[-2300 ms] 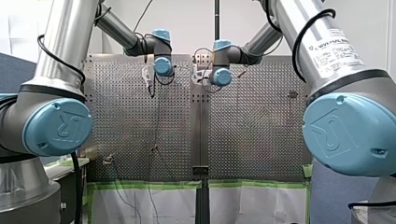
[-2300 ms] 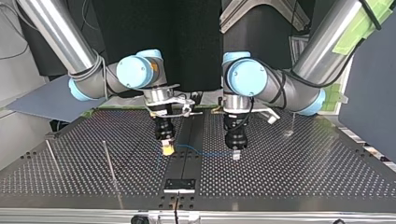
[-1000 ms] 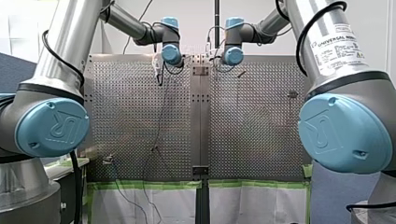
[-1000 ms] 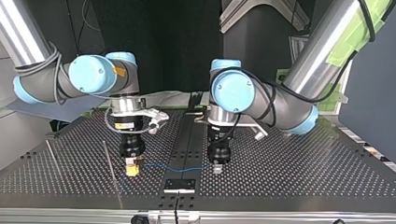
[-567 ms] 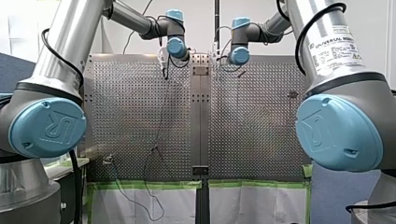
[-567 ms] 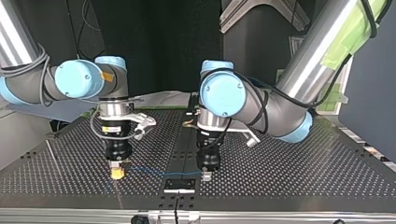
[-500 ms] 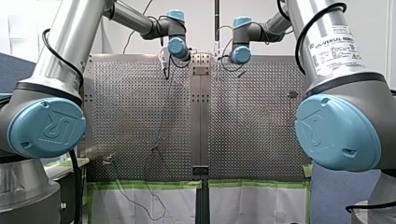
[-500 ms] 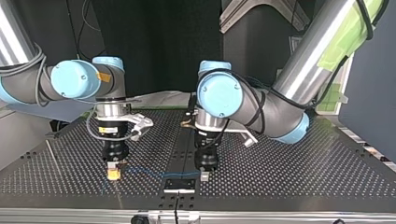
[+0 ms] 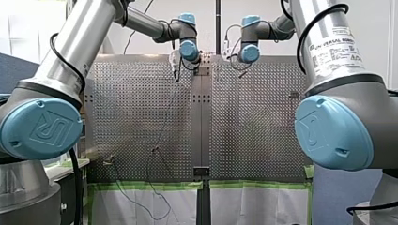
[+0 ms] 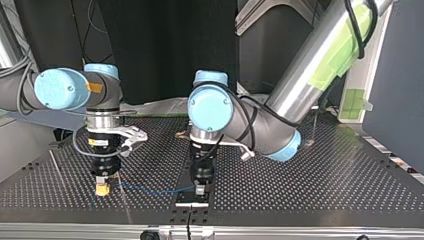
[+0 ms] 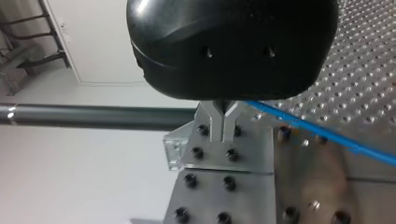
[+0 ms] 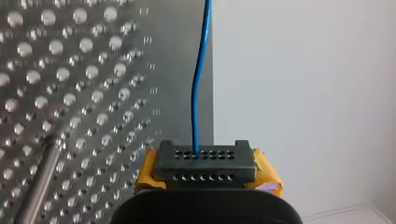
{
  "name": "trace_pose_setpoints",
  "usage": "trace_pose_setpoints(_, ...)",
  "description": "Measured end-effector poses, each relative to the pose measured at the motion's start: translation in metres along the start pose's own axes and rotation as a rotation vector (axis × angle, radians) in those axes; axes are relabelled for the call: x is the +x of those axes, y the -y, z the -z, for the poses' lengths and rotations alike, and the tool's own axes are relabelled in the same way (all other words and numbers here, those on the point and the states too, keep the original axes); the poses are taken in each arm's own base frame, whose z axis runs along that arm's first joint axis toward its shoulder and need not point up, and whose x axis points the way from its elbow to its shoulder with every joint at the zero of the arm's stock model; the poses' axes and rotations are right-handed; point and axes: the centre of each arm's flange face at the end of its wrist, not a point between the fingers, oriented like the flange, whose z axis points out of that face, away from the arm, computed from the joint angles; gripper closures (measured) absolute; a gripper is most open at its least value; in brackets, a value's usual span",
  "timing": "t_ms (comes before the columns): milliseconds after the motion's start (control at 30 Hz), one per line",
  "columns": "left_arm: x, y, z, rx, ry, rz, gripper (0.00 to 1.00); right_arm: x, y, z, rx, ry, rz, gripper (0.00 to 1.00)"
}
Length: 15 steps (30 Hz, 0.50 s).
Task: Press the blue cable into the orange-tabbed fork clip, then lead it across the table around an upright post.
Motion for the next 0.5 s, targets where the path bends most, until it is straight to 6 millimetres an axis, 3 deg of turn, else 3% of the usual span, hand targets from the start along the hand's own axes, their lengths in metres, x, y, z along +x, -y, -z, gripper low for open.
trace_pose_setpoints(167,0.007,0.016,-0.002,0.016,-0.012,-0.003,1.00,-0.001,-0.015,-0.003,-0.022,0.007,0.005,1.00)
trace_pose_setpoints(400,-0.016,0.030,-0.005,0.023,0.027,0.018,1.00,-0.001,-0.037,-0.008,-0.055,0.010,0.000,1.00)
trace_pose_setpoints(500,-0.016,0.038,-0.006,0.030,0.021,0.014,1.00,-0.001,-0.046,-0.009,-0.066,0.010,-0.003,1.00)
